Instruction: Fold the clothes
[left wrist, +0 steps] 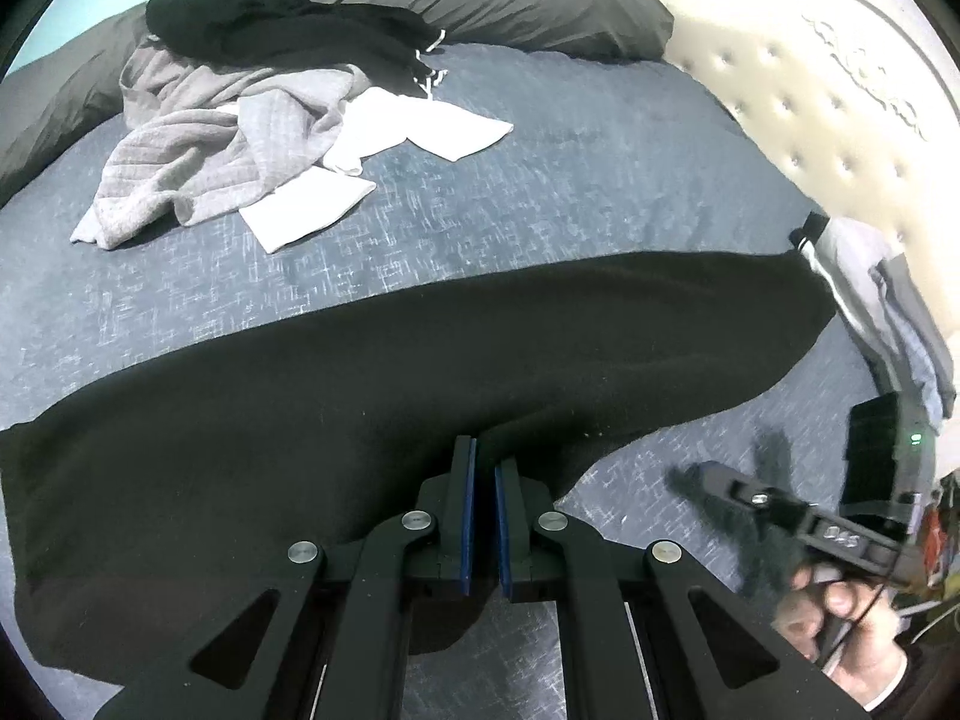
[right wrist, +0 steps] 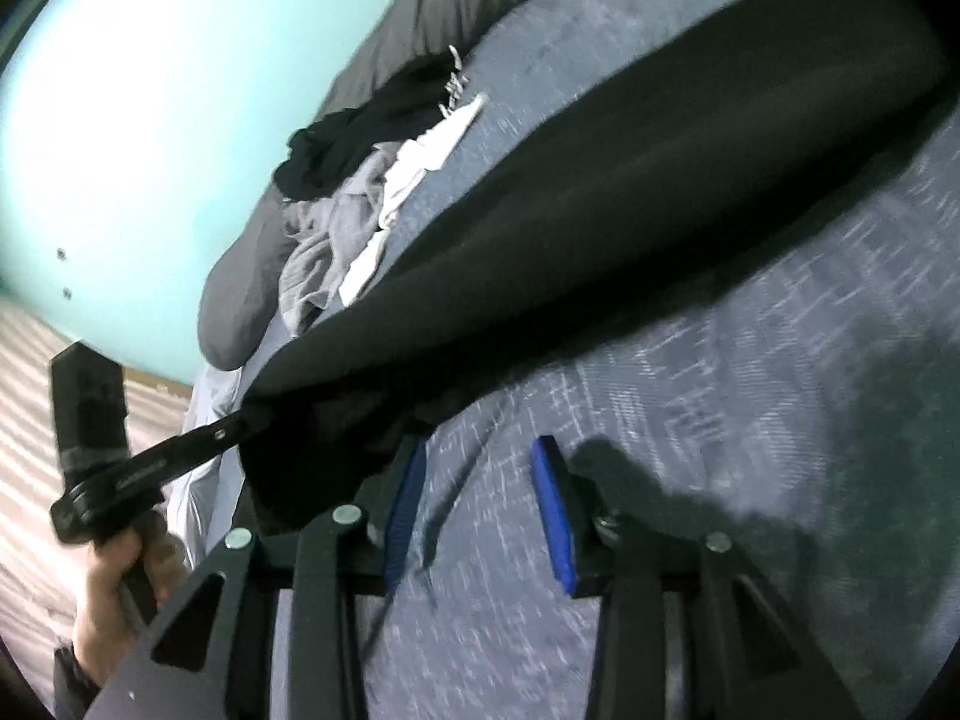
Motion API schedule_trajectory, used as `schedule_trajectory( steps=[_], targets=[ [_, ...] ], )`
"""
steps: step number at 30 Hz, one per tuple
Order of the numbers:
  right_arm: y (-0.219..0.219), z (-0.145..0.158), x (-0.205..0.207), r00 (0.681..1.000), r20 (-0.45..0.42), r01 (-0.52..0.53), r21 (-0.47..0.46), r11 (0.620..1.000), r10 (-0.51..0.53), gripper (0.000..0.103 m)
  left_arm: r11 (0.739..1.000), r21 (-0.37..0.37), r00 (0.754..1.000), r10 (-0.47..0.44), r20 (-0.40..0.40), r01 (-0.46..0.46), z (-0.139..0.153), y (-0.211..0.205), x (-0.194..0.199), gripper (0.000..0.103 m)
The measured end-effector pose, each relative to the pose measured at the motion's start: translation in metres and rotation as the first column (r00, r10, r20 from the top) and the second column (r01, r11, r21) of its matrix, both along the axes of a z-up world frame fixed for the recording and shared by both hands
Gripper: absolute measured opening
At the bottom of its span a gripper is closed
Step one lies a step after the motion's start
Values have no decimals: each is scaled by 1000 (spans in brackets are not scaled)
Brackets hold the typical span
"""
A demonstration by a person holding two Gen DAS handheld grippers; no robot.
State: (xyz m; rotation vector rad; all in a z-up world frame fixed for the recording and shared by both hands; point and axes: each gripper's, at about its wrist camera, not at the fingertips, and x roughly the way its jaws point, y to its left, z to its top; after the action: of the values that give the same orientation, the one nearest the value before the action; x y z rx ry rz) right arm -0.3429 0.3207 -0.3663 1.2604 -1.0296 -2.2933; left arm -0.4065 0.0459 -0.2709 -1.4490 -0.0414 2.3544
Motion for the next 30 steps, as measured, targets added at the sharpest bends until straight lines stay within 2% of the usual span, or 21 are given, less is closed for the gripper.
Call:
schedule_trajectory(
  steps=[4, 9, 13, 14, 15, 17, 22, 26, 30],
  targets=[
    [-15, -7, -15, 1000, 26, 9, 40, 999, -10, 37, 1000, 6, 1000, -5, 1, 5, 0, -2, -4, 6],
    [-15, -11, -32, 998, 11, 65, 46, 997, -65, 37, 1000, 6, 1000, -14, -1, 14, -1, -3, -6, 6],
    [-13, -20, -41, 994, 54, 96, 26, 995, -97, 36, 1000, 8, 1000, -10, -2, 10, -2, -4, -8, 6],
    [-12, -21, -42, 993, 57, 103, 20, 994, -104, 30, 1000, 9, 1000, -8, -4, 8, -1, -4, -8, 6],
    [-12, -19, -43, 994, 43, 104, 23, 994, -105, 18, 1000, 11, 1000, -7, -5, 7, -1, -4, -8, 6],
    [-10, -16, -40, 994, 26, 108, 16, 994, -108, 6, 1000, 11, 1000, -3, -11, 3, 1, -5, -8, 6],
    [-5, -1, -16, 995, -25, 102, 15, 995, -101, 3, 1000, 22, 1000, 13, -13, -13, 3, -9, -12, 6],
    [-4, -6, -1, 996, -1, 94, 6, 996, -94, 3, 999, 30, 1000, 21, -12, -21, 3, -11, -13, 6],
    [-4, -14, 7, 997, 11, 80, 44, 996, -81, 3, 999, 27, 1000, 21, -15, -20, 3, -10, -10, 6]
  ],
)
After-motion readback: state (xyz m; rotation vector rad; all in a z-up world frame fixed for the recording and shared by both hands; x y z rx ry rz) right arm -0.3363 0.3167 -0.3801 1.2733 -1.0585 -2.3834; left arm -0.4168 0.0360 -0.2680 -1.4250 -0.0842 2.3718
